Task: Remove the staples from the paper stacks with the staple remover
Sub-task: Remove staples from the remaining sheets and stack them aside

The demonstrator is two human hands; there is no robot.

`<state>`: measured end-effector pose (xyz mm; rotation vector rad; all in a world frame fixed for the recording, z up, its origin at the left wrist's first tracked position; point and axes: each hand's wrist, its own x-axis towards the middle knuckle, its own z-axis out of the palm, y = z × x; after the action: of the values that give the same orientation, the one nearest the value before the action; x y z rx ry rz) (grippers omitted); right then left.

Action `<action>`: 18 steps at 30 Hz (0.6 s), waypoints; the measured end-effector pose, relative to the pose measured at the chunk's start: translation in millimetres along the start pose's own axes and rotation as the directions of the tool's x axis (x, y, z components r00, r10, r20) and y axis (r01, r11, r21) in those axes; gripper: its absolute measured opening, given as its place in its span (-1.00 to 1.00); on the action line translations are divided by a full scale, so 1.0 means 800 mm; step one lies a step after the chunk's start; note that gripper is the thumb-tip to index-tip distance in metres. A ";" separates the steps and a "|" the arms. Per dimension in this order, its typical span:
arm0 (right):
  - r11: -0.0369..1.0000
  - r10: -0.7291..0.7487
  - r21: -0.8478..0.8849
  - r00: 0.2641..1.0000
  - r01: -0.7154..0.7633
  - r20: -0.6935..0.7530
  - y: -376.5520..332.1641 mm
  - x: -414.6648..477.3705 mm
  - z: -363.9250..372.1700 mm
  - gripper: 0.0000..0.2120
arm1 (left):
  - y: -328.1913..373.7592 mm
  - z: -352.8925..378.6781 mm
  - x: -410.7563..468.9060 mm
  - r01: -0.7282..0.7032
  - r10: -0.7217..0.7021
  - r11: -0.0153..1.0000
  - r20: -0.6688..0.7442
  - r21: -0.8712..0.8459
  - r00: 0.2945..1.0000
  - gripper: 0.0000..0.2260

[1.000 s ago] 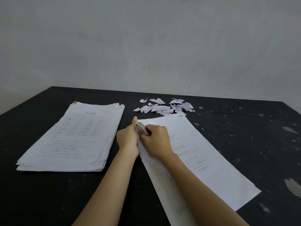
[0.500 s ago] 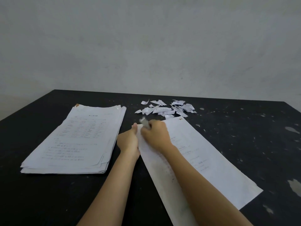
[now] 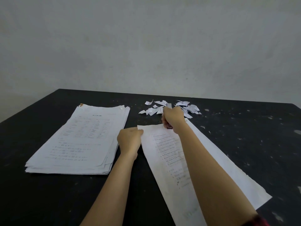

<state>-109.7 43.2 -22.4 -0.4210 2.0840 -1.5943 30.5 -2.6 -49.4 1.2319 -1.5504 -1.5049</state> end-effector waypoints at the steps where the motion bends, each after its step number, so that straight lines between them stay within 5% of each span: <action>1: 0.994 -0.027 0.108 1.000 0.026 0.004 -0.004 -0.003 -0.001 -0.76 | 0.000 -0.002 0.000 -0.038 0.038 0.999 0.007 0.034 0.999 -0.82; 7: 0.900 -0.295 0.333 0.955 0.283 -0.015 -0.018 -0.026 0.013 -0.66 | 0.001 -0.001 -0.005 -0.249 0.263 0.960 -0.104 0.132 0.959 -0.84; 11: 0.859 -0.465 0.199 0.882 0.471 -0.078 -0.016 -0.033 0.029 -0.61 | 0.005 0.000 -0.015 -0.424 0.442 0.892 -0.107 0.157 0.891 -0.87; 18: 0.850 -0.507 0.165 0.862 0.501 -0.002 -0.004 -0.029 0.035 -0.60 | 0.008 0.003 -0.023 -0.572 0.586 0.809 -0.116 0.134 0.802 -0.91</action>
<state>-75.3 31.8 -20.7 -1.0029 1.8855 -2.0044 33.7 14.9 -40.2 0.7801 -1.7026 -0.9225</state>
